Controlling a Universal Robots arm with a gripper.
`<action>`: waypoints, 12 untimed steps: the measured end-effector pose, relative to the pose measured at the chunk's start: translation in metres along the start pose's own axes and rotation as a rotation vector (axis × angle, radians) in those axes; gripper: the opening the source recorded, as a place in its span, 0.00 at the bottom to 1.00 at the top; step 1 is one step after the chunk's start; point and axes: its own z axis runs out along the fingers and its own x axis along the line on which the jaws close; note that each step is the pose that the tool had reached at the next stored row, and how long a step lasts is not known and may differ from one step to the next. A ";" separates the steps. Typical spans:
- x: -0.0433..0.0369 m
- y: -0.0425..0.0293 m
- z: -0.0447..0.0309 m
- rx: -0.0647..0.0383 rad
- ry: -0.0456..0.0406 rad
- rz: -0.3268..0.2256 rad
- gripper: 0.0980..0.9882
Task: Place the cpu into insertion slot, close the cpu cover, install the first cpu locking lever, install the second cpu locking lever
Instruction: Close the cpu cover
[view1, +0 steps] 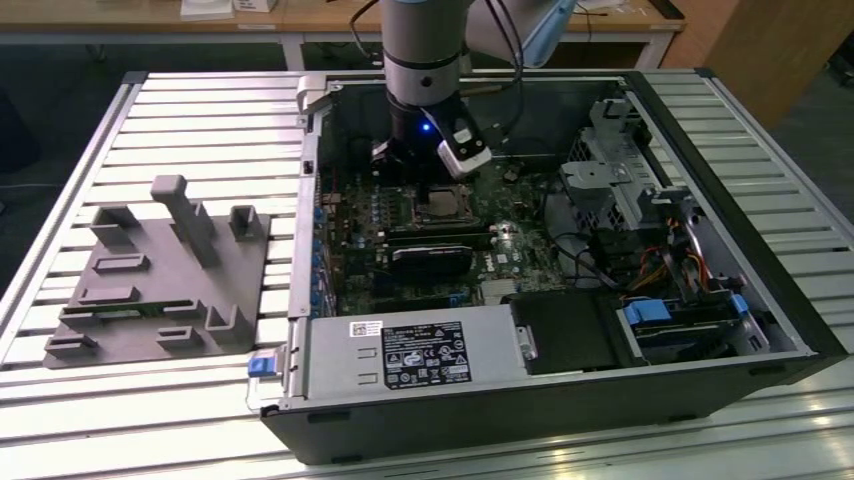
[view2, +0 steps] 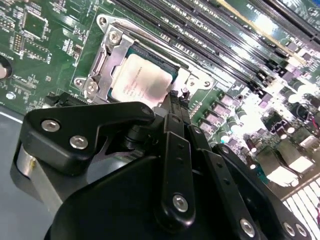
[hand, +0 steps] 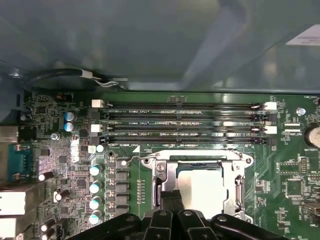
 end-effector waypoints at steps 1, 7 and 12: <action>-0.0005 0.0000 0.0000 0.000 -0.0001 0.000 0.01; -0.0169 0.0001 0.0008 0.000 0.0005 0.000 0.01; -0.0286 0.0001 0.0013 0.000 0.0009 0.000 0.01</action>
